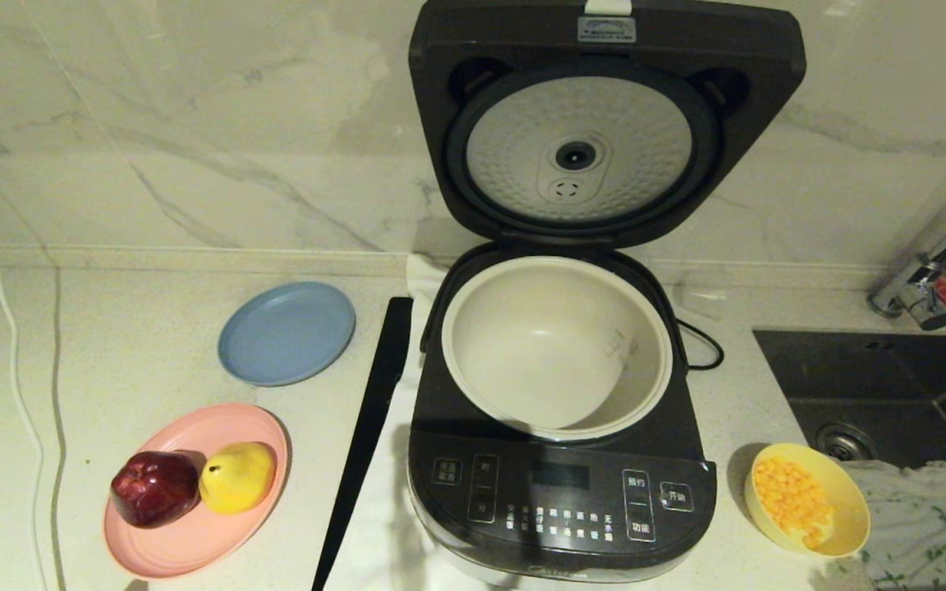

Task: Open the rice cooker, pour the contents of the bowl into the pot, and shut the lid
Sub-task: Turn on the tap

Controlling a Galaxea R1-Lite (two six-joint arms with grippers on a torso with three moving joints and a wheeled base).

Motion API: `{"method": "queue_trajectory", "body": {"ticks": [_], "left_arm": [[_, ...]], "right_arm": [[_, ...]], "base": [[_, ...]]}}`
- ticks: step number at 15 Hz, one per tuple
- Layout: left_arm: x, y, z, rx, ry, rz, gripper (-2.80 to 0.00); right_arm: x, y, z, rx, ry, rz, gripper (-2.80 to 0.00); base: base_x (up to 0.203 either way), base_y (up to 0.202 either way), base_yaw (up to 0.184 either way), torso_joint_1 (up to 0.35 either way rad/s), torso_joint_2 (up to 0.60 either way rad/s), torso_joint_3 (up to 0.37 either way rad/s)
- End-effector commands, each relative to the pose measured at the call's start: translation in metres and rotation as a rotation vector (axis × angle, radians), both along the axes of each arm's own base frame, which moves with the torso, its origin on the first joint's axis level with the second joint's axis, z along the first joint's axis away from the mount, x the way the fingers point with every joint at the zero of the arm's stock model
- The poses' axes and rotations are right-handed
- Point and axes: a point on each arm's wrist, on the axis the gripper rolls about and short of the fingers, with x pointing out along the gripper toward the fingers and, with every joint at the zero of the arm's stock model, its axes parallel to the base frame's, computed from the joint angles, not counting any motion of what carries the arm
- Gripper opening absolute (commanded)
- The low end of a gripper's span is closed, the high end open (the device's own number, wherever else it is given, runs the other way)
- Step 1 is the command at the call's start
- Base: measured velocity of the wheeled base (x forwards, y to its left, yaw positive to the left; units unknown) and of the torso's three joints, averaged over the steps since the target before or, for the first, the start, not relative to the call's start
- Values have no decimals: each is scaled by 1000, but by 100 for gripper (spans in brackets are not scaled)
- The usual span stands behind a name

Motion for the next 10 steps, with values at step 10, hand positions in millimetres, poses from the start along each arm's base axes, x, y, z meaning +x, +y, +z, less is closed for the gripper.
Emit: {"method": "queue_trajectory", "body": {"ticks": [10], "left_arm": [[1,0,-2,0,8,0,-280]], "right_arm": [[250,-39,64,-59,303,-398,-280]], "base": [[0,0,0,0,0,0]]}}
